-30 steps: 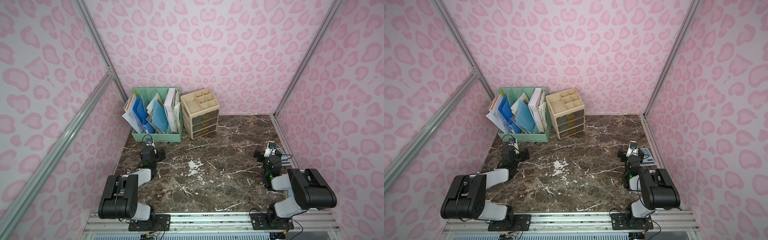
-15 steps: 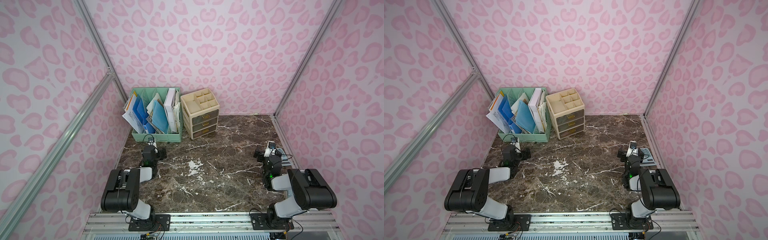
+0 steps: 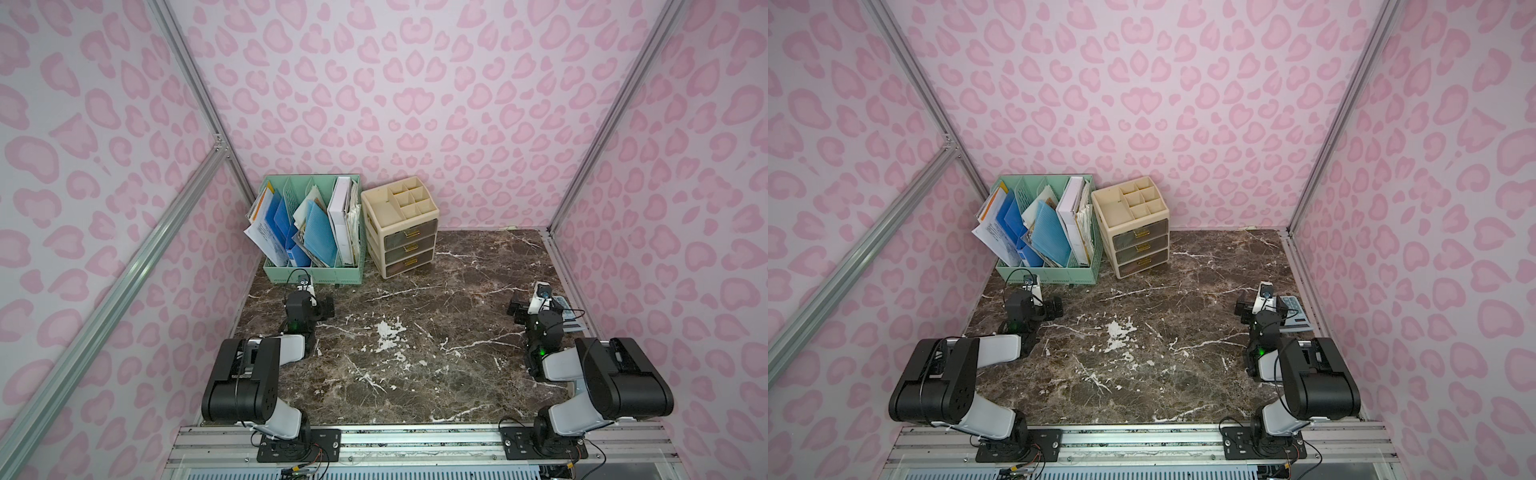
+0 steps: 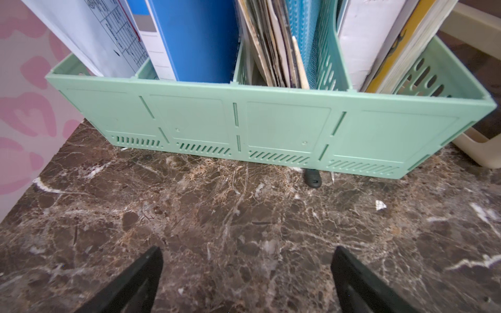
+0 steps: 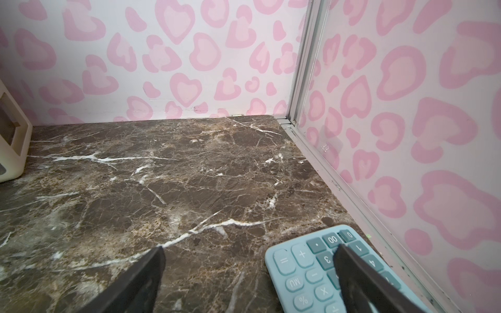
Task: Place the fruit knives into the drawer by color
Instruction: Reset both arms
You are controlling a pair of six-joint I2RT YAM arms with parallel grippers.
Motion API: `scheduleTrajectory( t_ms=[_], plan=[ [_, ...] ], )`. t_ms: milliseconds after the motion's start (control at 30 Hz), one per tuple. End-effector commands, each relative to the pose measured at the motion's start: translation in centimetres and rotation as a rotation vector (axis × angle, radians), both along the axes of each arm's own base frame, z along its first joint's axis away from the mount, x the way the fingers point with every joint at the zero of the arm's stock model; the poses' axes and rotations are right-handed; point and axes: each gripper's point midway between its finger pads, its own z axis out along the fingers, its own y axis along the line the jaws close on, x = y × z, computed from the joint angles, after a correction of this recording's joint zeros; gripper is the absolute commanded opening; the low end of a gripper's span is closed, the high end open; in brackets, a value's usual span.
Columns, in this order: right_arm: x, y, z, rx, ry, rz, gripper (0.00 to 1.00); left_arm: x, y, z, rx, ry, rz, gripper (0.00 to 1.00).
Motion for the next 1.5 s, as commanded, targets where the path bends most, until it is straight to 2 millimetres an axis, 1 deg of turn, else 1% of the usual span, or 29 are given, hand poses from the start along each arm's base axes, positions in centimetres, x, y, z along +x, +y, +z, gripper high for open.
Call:
scheduleTrajectory(
  t_ms=[0, 300, 833, 867, 900, 933, 967, 1000, 1067, 1133, 1167, 1467],
  plan=[
    [0.2, 0.0, 1.1, 0.012, -0.048, 0.0, 1.0, 0.3, -0.1, 0.5, 0.005, -0.021, -0.006, 0.99],
    [0.2, 0.1, 1.1, 0.009, -0.048, 0.001, 1.0, 0.5, -0.1, 0.3, 0.005, -0.008, -0.008, 0.99],
    [0.2, 0.0, 1.1, 0.011, -0.047, 0.0, 1.0, 0.3, -0.1, 0.6, 0.004, -0.022, -0.01, 0.99],
    [0.2, 0.0, 1.1, 0.012, -0.047, 0.0, 1.0, 0.3, -0.7, 0.6, -0.01, -0.023, -0.051, 0.99],
    [0.2, 0.1, 1.2, 0.013, -0.05, 0.007, 1.0, 0.1, -2.0, 0.6, -0.046, -0.025, -0.16, 0.99],
    [0.3, 0.5, 1.1, 0.01, -0.044, 0.038, 1.0, -0.1, -3.0, 0.8, -0.063, -0.043, -0.23, 0.99],
    [0.7, 1.7, 0.8, -0.001, -0.024, 0.118, 1.0, -0.5, -4.0, 1.0, -0.064, -0.057, -0.3, 0.99],
    [1.0, 2.4, 0.8, -0.006, -0.019, 0.173, 1.0, -0.6, -4.0, 1.0, -0.063, -0.058, -0.303, 0.99],
    [0.9, 2.4, 0.8, -0.002, -0.021, 0.181, 1.0, -0.3, -3.5, 0.9, -0.071, -0.049, -0.279, 0.99],
    [0.9, 2.4, 0.8, -0.001, -0.022, 0.18, 1.0, 0.3, 0.1, 0.3, -0.049, -0.009, -0.038, 0.99],
    [1.0, 2.4, 0.9, -0.001, -0.023, 0.18, 1.0, 0.5, 0.3, 0.6, -0.042, -0.018, -0.016, 0.98],
    [0.9, 2.4, 0.9, -0.001, -0.023, 0.181, 1.0, 0.4, 0.2, 0.5, -0.027, -0.014, -0.013, 0.98]
  ],
)
